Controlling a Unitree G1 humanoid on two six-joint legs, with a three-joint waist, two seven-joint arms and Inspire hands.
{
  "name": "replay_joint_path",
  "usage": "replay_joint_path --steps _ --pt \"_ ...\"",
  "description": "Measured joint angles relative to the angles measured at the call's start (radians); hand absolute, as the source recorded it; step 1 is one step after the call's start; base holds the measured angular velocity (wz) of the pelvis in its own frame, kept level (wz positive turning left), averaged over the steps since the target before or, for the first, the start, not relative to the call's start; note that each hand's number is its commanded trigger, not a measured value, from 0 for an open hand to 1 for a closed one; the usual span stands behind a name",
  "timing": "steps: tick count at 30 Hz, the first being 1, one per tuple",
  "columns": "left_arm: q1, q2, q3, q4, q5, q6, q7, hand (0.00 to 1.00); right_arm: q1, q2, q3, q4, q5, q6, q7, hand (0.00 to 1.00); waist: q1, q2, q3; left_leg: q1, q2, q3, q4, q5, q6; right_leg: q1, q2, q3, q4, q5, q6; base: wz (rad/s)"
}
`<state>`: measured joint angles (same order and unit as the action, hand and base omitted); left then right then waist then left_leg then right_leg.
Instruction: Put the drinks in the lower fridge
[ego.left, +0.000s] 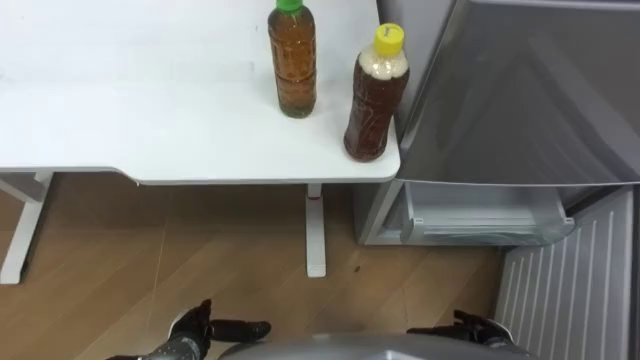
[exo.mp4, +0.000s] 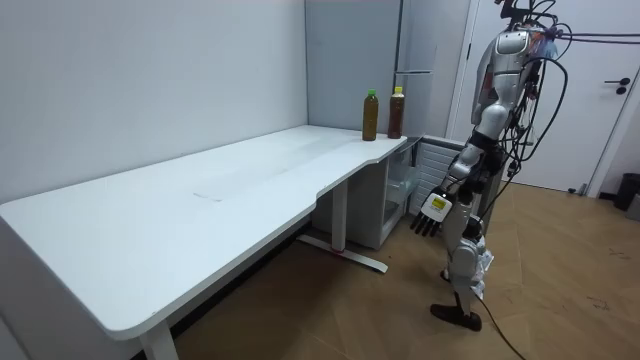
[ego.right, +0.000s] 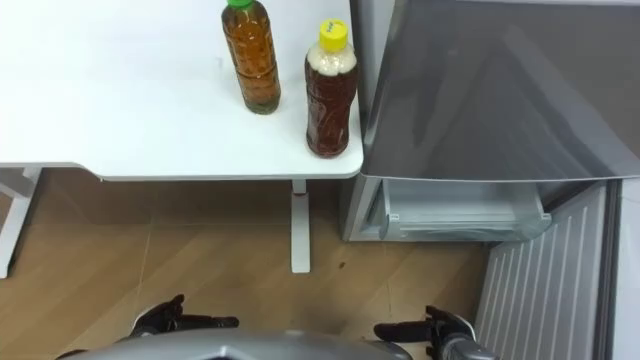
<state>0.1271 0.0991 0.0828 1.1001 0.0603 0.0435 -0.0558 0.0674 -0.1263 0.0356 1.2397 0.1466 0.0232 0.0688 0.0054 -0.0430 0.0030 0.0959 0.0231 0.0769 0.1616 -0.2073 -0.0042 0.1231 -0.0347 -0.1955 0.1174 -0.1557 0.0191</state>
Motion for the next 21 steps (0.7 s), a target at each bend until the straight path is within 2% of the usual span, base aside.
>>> replay_joint_path --steps 9,15,21 --pt "0.000 0.000 0.000 0.000 0.000 -0.001 0.001 0.00 0.000 0.000 0.000 0.000 0.000 -0.001 -0.001 0.00 0.000 0.000 -0.0009 0.000 0.000 0.000 0.000 0.000 0.000 0.000 0.000 0.000 0.000 0.000 0.000 0.00" --pt "0.000 0.000 0.000 0.001 0.000 0.000 0.004 0.00 0.001 0.000 0.000 0.000 0.000 -0.001 -0.001 0.00 0.001 0.006 -0.0047 0.001 0.000 0.000 0.000 0.000 0.000 0.001 0.000 0.000 0.000 0.000 0.000 0.00" --pt "0.001 0.000 0.004 0.001 0.003 0.001 0.011 0.00 0.001 0.000 0.000 0.002 0.000 0.000 -0.003 0.00 0.001 0.005 -0.0038 0.001 0.000 -0.003 0.001 0.000 0.000 0.002 0.000 -0.002 0.000 0.000 0.000 0.00"
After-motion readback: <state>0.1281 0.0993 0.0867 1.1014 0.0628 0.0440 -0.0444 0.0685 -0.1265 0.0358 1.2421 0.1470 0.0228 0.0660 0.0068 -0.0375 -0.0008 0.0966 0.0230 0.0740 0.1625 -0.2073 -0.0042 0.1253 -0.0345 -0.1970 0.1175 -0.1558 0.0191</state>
